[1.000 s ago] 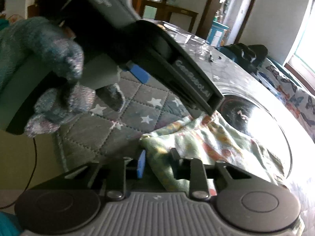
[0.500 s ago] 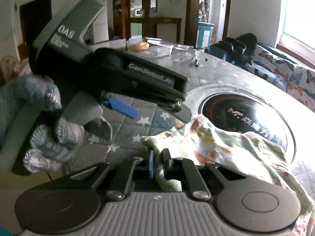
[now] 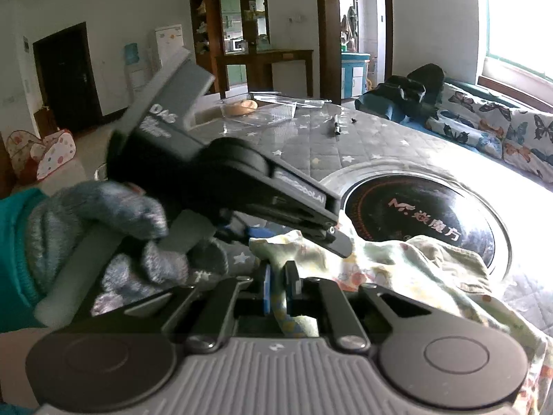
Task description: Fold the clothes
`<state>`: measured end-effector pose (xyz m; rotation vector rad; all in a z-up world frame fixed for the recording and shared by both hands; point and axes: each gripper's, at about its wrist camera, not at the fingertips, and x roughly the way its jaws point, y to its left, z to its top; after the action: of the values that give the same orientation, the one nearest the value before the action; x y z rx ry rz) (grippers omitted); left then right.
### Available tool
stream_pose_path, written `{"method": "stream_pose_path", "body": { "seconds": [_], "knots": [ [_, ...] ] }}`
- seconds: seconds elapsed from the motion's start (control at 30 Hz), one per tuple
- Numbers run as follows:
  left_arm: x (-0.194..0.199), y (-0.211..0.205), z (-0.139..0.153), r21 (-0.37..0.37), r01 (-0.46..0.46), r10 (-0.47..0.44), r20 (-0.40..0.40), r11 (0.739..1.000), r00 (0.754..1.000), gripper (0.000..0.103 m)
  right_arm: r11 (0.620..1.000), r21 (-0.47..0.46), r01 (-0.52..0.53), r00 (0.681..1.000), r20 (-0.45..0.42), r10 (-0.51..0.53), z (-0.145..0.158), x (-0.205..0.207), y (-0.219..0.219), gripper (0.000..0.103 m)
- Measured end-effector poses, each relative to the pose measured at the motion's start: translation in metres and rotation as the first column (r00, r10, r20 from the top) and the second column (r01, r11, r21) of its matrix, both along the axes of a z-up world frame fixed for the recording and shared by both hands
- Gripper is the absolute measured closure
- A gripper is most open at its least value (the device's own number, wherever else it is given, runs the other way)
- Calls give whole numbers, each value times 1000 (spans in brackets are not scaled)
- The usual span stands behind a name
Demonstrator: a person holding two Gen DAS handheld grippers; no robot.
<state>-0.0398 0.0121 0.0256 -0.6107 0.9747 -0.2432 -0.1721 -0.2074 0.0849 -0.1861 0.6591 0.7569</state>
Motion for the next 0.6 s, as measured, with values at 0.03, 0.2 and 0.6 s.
{"method": "stream_pose_path", "body": {
  "seconds": [0.03,0.2,0.6],
  "knots": [
    [2,0,-3,-8,3,-3,-9,1000,1000,74,1000,3,-3,1000,-4,3,0,0,0,96],
    [2,-3,-8,4,13,-13,-8,1000,1000,90,998,43,35,999,-35,-33,-4,5,-14,88],
    [2,-10,-3,72,29,-29,8,997,1000,90,942,-15,336,942,-15,-336,-14,34,-107,75]
  ]
}}
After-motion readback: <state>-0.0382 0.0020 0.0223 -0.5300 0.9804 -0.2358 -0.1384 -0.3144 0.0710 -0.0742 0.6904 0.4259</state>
